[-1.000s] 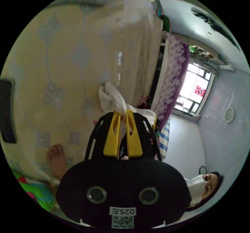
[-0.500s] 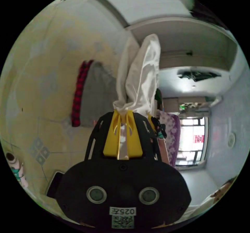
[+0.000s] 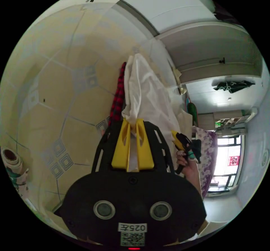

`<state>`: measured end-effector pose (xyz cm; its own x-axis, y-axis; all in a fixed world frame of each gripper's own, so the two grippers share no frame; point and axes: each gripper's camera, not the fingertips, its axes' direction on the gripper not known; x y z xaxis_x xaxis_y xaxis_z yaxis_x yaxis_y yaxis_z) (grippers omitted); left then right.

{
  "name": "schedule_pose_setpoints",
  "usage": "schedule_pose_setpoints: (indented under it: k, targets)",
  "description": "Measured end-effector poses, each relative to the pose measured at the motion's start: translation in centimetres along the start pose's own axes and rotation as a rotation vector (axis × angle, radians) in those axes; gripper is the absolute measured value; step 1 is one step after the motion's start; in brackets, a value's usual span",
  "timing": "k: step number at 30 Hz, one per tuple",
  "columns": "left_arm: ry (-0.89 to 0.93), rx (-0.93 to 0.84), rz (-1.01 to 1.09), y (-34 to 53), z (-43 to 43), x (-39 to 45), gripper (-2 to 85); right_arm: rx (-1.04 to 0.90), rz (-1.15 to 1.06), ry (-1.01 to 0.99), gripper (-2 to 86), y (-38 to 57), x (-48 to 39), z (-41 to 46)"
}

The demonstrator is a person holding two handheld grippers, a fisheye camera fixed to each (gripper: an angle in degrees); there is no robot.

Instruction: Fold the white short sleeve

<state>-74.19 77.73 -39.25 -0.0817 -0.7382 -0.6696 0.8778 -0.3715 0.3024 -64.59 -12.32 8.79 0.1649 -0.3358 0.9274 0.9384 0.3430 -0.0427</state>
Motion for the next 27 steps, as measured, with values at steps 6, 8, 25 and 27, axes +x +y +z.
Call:
schedule_pose_setpoints:
  k: [6, 8, 25, 27]
  targets:
    - [-0.116, 0.031, 0.092, 6.2, 4.0, 0.7, 0.4, 0.106, -0.054, 0.125, 6.3, 3.6, -1.3, 2.6]
    - [-0.164, 0.032, 0.137, 9.0, 3.8, 1.5, 3.1, 0.067, -0.073, 0.073, 10.4, 5.4, -2.2, 0.9]
    - [0.725, 0.846, 1.128, 55.5, -10.2, 24.9, 2.7, 1.763, -0.688, 1.168, 10.2, 85.3, -31.3, -32.4]
    - [0.892, 0.792, 1.221, 61.5, -8.2, 28.2, 5.7, 1.853, -0.614, 1.274, 12.0, 92.9, -31.0, -31.3]
